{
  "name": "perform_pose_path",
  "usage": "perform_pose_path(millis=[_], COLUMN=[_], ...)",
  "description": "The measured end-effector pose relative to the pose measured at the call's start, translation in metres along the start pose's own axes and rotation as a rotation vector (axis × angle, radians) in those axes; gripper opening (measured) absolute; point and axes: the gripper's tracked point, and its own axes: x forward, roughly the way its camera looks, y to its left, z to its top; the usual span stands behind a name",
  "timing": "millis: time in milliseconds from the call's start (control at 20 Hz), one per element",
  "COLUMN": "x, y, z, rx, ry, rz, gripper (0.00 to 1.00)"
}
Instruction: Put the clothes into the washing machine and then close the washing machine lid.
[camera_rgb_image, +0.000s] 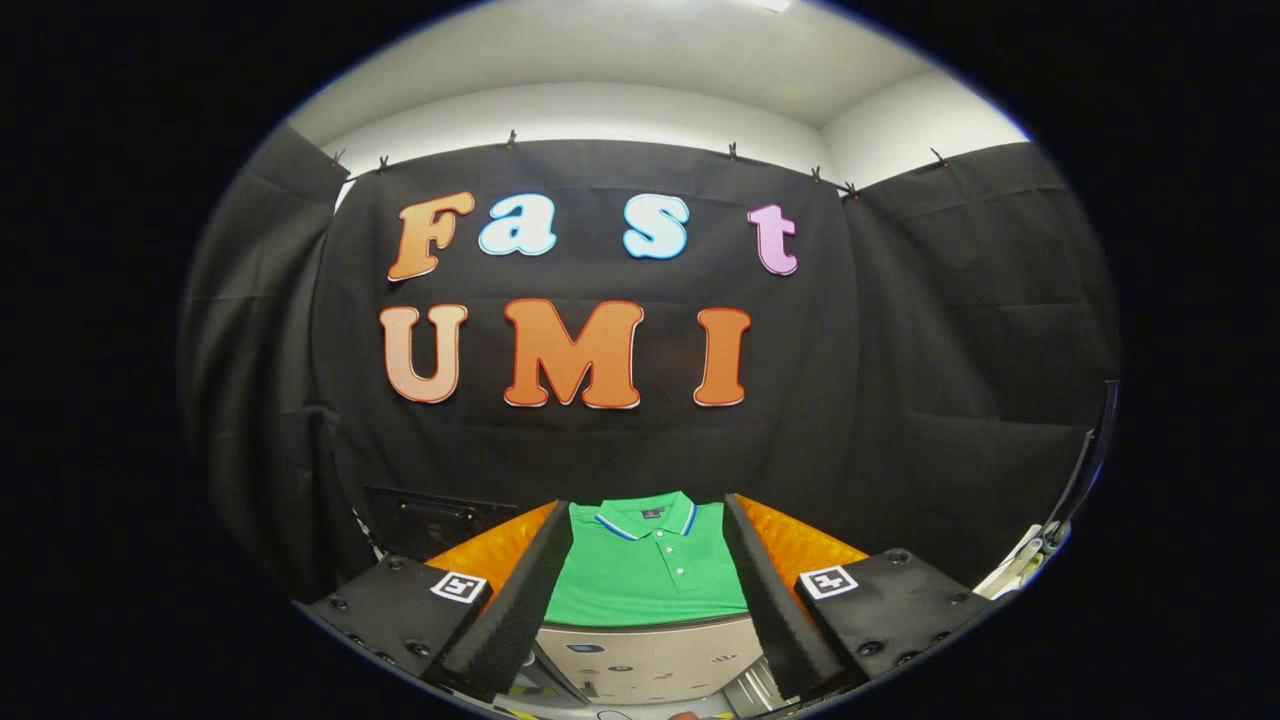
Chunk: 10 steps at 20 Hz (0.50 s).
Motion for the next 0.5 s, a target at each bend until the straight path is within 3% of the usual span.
perform_pose_path(millis=[500], x=[0.151], y=[-0.028], z=[-0.063], rx=[0.066], ry=[0.225], rz=[0.033], gripper=[0.98])
